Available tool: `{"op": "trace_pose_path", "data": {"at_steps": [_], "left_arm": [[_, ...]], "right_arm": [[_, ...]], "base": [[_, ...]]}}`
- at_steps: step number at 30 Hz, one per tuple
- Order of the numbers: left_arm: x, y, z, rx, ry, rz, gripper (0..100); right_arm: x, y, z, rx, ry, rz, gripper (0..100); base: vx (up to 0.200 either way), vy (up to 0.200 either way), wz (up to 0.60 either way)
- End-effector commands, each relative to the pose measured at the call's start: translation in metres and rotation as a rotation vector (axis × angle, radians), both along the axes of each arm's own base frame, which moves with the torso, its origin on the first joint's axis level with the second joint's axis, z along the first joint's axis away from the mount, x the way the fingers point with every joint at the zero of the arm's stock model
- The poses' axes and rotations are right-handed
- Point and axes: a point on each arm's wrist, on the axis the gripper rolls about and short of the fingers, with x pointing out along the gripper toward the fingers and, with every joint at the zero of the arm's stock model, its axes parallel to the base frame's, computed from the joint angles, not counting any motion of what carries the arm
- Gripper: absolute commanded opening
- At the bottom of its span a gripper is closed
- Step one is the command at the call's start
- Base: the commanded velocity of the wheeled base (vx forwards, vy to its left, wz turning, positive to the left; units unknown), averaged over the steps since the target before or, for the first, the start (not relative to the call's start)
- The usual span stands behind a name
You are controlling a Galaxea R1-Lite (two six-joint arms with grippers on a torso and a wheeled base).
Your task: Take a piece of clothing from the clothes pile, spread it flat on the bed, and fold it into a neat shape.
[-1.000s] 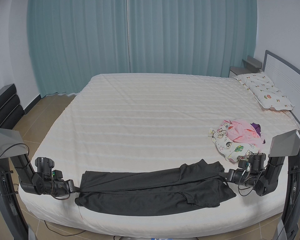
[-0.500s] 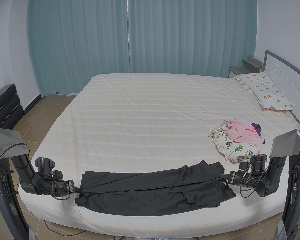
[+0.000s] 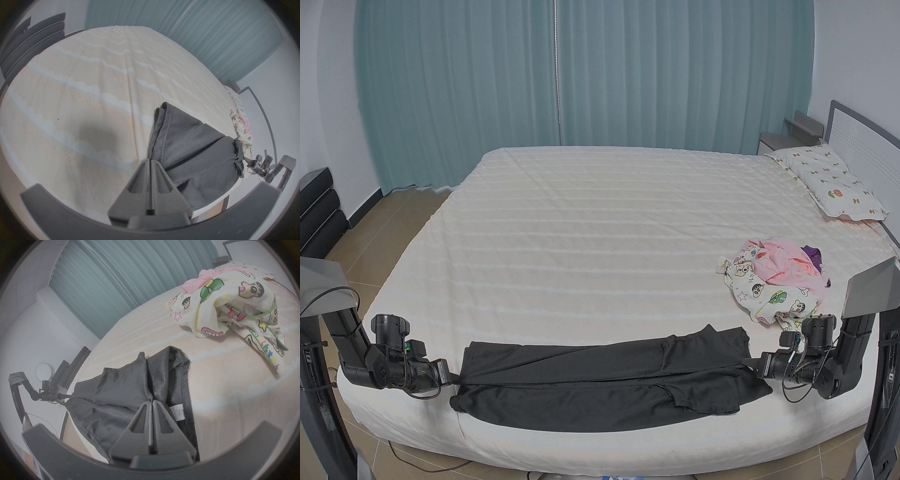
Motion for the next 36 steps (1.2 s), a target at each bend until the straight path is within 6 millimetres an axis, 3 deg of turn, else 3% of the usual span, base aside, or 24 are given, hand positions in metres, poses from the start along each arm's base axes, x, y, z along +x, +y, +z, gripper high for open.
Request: {"op": "trace_pose_path", "data": {"at_steps": [1,4,5,11,19,21,28,36], "left_arm": [[0.002,0.001,-0.002,-0.001,0.000,0.003,0],[0.003,0.001,-0.002,-0.001,0.000,0.003,0],[0.003,0.001,-0.002,-0.001,0.001,0.003,100],[0.003,0.001,-0.002,-0.002,0.000,0.004,100],[0.004,0.004,0.006,-0.057,-0.005,0.074,100],[0.008,0.007,0.021,-0.136,-0.030,0.148,100],[0.019,-0.001,0.043,-0.370,-0.019,0.303,100],[0.018,-0.001,0.042,-0.390,-0.055,0.316,100]], "right_arm": [[-0.002,0.000,-0.001,-0.001,0.008,0.003,0],[-0.004,0.000,-0.003,-0.001,0.019,0.004,0],[-0.004,0.001,-0.003,-0.001,0.020,0.006,100],[0.000,0.002,0.003,0.009,-0.007,0.008,100],[0.015,0.004,0.054,0.090,-0.151,-0.043,100],[0.023,0.011,0.061,0.106,-0.160,-0.037,100],[0.046,0.042,0.048,0.110,-0.040,-0.018,100],[0.057,0.050,0.021,0.088,0.074,-0.016,100]], "base": [[0.000,0.000,0.00],[0.000,0.000,0.00],[0.000,0.000,0.00],[0.000,0.000,0.00],[0.000,0.000,0.00],[0.000,0.000,0.00],[0.000,0.000,0.00],[0.000,0.000,0.00]]}}
